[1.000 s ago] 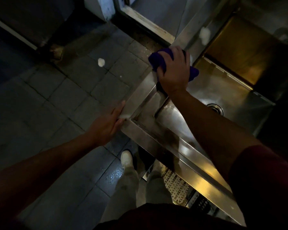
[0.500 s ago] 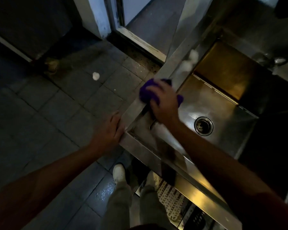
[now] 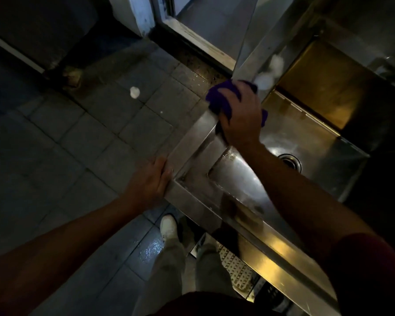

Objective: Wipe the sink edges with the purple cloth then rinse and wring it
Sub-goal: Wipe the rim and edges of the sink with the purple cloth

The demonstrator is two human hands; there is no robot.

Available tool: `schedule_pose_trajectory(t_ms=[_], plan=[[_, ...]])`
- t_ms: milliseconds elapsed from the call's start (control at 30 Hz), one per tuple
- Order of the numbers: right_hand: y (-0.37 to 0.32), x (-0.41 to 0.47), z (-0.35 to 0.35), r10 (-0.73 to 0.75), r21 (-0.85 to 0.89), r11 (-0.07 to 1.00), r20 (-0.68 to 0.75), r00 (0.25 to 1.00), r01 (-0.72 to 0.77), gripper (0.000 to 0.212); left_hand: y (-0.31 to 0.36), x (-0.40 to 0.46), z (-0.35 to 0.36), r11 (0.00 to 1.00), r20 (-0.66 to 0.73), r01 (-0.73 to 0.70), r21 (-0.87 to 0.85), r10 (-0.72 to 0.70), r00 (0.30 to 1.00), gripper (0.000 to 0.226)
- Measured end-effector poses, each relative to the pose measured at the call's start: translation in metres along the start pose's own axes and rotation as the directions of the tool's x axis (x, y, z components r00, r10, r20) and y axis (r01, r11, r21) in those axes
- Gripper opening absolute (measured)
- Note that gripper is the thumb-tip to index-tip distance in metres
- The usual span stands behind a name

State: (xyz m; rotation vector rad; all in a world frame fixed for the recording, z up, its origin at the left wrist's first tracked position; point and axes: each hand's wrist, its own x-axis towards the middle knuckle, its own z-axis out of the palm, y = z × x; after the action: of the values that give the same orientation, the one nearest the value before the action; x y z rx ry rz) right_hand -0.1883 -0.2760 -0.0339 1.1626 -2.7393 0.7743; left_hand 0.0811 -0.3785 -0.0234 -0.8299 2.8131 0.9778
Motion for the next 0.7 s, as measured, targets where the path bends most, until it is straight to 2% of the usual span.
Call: schedule_pose_trajectory(t_ms=[100,200,400,567,700], plan=[[0.014,0.028,-0.006,0.080,0.000,0.997,-0.002,0.997,-0.080,0.048,0.000,0.000,0.001,0.999,0.022,0.040,0.006,-0.040,0.999,0.035],[0.001,0.016,-0.012,0.095,0.028,0.995,0.006,0.995,-0.096,0.046,0.000,-0.001,0.001,0.999,0.027,0.031,0.026,-0.032,0.999,0.046],[-0.062,-0.075,-0.025,-0.111,0.069,0.993,0.263,0.958,0.096,0.049,0.001,-0.002,-0.002,0.997,0.046,0.069,0.031,-0.071,0.996,0.063],[-0.070,-0.134,-0.037,-0.232,0.063,0.972,0.334,0.914,0.224,0.035,0.003,-0.002,-0.006,0.999,0.060,0.050,-0.018,-0.048,0.997,0.058],[-0.062,-0.169,-0.053,-0.178,0.022,0.983,0.406,0.897,0.185,0.030,0.003,-0.004,-0.005,0.996,0.081,0.085,0.004,-0.085,0.993,0.063]])
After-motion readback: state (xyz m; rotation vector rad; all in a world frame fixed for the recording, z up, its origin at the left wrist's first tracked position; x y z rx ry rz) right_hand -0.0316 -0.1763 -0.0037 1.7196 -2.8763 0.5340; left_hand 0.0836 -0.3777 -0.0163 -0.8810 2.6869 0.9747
